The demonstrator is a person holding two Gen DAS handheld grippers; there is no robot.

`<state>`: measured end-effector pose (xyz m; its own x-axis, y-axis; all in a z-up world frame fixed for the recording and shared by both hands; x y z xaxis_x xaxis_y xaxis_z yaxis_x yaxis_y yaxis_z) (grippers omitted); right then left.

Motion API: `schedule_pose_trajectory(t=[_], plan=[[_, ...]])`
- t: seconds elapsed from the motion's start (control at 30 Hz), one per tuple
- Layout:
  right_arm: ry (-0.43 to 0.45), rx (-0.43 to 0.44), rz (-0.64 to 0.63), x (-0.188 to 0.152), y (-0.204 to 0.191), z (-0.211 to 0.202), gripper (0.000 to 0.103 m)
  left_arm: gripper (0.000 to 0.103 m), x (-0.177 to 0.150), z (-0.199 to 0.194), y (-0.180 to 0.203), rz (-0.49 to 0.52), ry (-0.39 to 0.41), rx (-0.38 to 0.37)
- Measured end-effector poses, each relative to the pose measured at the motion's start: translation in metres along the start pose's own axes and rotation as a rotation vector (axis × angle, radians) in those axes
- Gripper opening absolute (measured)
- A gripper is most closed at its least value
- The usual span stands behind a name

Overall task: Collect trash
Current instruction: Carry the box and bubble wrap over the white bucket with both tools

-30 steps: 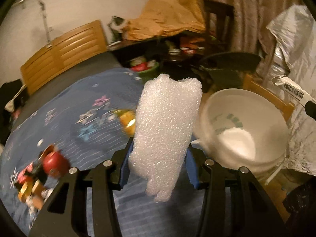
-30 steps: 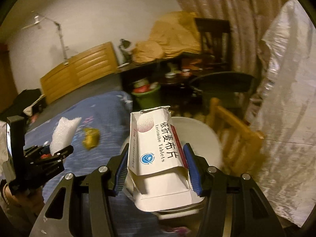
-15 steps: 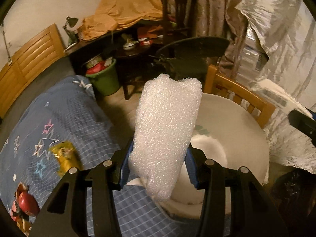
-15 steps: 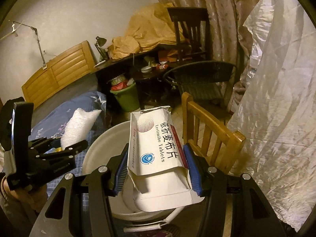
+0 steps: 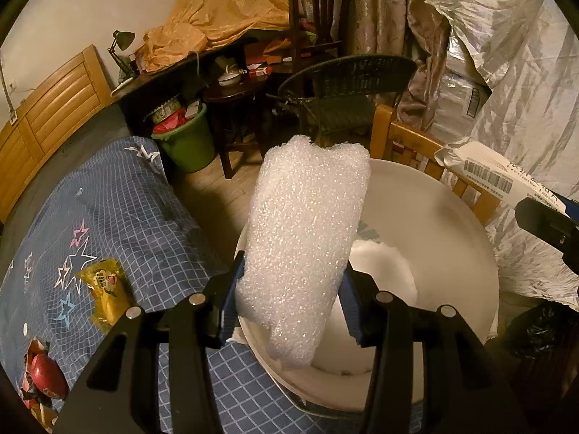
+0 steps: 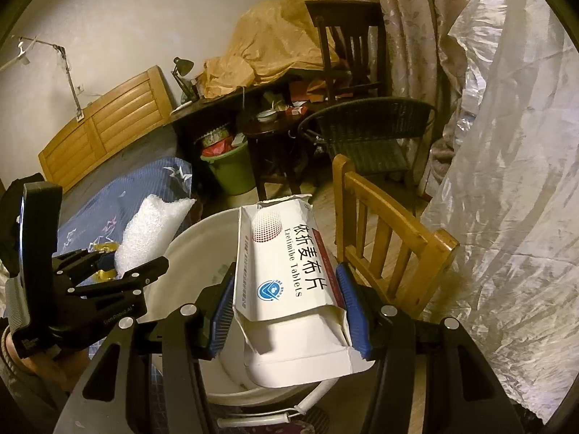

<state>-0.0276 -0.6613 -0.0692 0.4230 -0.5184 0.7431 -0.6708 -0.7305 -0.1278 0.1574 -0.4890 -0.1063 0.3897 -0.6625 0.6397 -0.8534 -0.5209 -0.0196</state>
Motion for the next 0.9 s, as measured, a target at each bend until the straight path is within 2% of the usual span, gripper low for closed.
schedule_pose_trajectory(t=[0.9], plan=[[-0.002,0.010,-0.020,0.004,-0.015,0.004,0.055,0.046,0.000,0.001,-0.001,-0.008,0.000,-0.010]])
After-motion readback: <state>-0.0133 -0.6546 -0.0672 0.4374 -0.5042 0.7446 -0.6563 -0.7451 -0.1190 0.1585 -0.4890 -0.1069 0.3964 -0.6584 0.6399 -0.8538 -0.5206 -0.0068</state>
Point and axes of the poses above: each gripper's, at about its wrist camera, not at the fingertips, and z roughly the way its jaws point, y to its right, x to its top, the point moved 7 cm from there along z, roughly the way its jaws point, and after that the axes turned 8 degrees about -x, right-handed, at the moved point
